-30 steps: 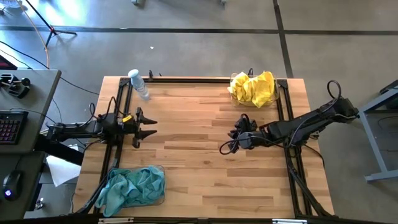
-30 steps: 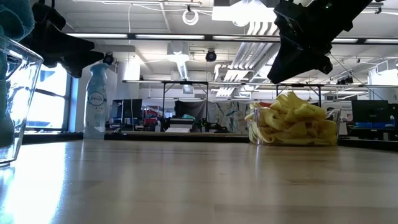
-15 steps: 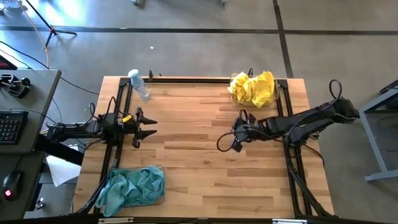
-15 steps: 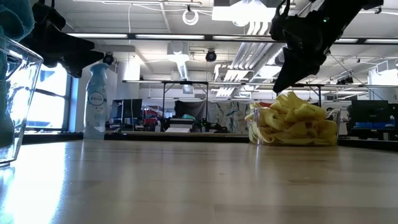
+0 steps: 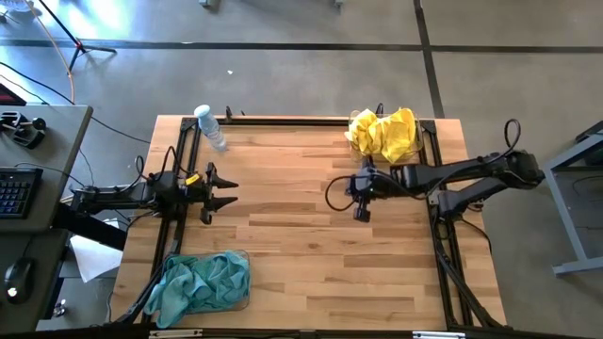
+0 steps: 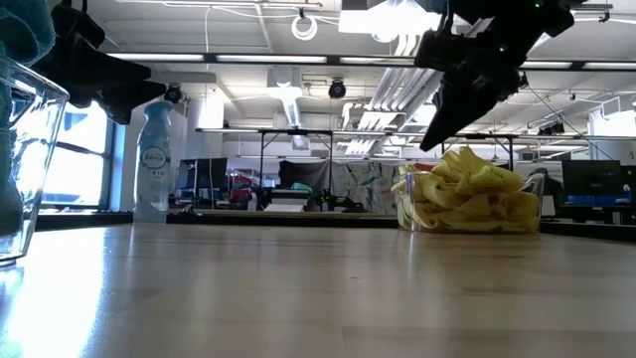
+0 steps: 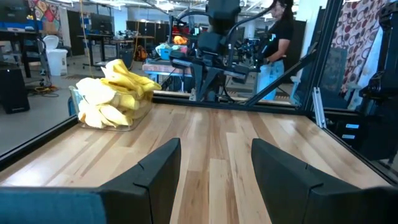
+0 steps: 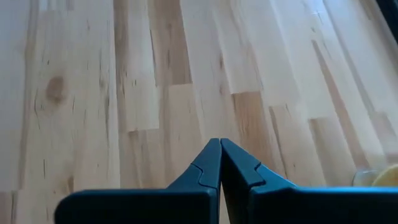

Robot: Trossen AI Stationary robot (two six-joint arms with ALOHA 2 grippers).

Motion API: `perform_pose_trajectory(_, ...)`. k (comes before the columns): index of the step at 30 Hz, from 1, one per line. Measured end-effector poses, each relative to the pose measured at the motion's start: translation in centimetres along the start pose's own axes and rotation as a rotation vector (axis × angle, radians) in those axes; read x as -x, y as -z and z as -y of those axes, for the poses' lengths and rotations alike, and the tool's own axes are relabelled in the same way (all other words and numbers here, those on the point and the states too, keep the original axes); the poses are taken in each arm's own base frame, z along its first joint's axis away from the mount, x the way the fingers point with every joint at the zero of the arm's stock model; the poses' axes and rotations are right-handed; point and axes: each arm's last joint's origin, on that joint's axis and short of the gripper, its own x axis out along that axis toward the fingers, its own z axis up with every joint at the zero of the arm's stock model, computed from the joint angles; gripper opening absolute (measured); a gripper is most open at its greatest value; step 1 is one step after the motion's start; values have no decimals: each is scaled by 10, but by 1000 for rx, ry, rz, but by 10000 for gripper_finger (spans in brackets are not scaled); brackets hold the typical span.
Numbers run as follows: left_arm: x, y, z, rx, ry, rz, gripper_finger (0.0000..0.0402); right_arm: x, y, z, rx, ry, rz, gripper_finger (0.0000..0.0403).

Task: Sort microfiber towel by color & place in baskets
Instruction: Return to Home Position

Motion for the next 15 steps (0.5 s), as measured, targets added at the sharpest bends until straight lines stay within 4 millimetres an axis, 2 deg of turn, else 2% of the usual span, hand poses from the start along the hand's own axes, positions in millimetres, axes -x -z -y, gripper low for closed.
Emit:
perform_pose_trajectory(3,0,0,0,0,0,0,186,-2,0,2,26,-21,46,0)
perform_pose_trajectory(5,0,0,0,0,0,0,186,-6,9,2,19,-65,121,0)
perform_pose_trajectory(10,0,0,0,0,0,0,186,-9,55,1,-70,-139,247,0)
perform_pose_trajectory(15,0,0,0,0,0,0,186,6,91,3,-109,-161,323,0)
